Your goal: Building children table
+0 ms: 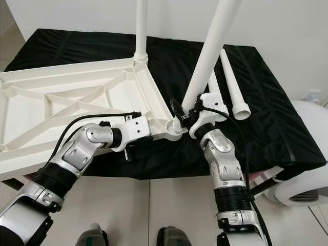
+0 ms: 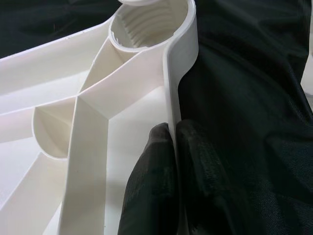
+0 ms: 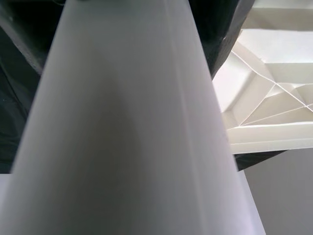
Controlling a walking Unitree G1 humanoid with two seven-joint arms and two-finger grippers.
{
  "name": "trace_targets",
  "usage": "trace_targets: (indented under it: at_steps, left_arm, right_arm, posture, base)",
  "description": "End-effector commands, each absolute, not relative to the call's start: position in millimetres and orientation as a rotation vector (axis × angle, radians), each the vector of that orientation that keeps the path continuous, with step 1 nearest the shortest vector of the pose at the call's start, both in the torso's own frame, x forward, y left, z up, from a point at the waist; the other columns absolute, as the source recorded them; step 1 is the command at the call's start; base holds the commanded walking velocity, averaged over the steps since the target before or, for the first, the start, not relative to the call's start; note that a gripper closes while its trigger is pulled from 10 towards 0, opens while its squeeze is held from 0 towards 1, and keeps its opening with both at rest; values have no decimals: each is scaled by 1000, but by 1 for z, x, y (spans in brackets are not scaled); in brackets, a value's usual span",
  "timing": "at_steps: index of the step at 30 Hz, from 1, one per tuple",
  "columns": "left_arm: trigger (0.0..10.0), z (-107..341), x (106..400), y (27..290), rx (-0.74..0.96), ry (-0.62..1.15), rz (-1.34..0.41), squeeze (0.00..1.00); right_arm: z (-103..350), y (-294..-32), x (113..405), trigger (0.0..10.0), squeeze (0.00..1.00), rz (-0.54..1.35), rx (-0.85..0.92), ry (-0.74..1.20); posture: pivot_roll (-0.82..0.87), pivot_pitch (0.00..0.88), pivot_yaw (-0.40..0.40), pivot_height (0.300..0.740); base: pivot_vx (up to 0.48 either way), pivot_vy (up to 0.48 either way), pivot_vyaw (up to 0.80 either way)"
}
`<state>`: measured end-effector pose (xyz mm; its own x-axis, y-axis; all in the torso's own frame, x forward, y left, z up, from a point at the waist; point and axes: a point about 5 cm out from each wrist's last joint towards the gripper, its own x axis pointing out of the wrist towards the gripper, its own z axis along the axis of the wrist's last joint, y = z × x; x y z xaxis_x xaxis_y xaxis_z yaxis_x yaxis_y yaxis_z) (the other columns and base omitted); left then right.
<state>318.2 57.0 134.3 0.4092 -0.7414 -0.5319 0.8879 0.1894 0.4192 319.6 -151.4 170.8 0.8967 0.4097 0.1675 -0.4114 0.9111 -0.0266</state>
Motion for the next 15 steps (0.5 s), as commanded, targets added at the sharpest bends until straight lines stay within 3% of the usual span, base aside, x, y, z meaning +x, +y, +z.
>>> trace_targets:
  at_steps: [1, 15]
  left_arm:
    - [10000, 105, 315, 70, 795, 398, -1142, 0]
    - [10000, 108, 316, 67, 794, 380, -1131, 0]
  right_arm:
    - [173, -155, 317, 10000, 0, 410, 14, -193]
    - [165, -151, 316, 10000, 0, 428, 25, -166]
  posture:
    - [4, 46, -36, 740]
    - [5, 39, -41, 740]
  base:
    - [0, 0, 0]
    - [0, 0, 0]
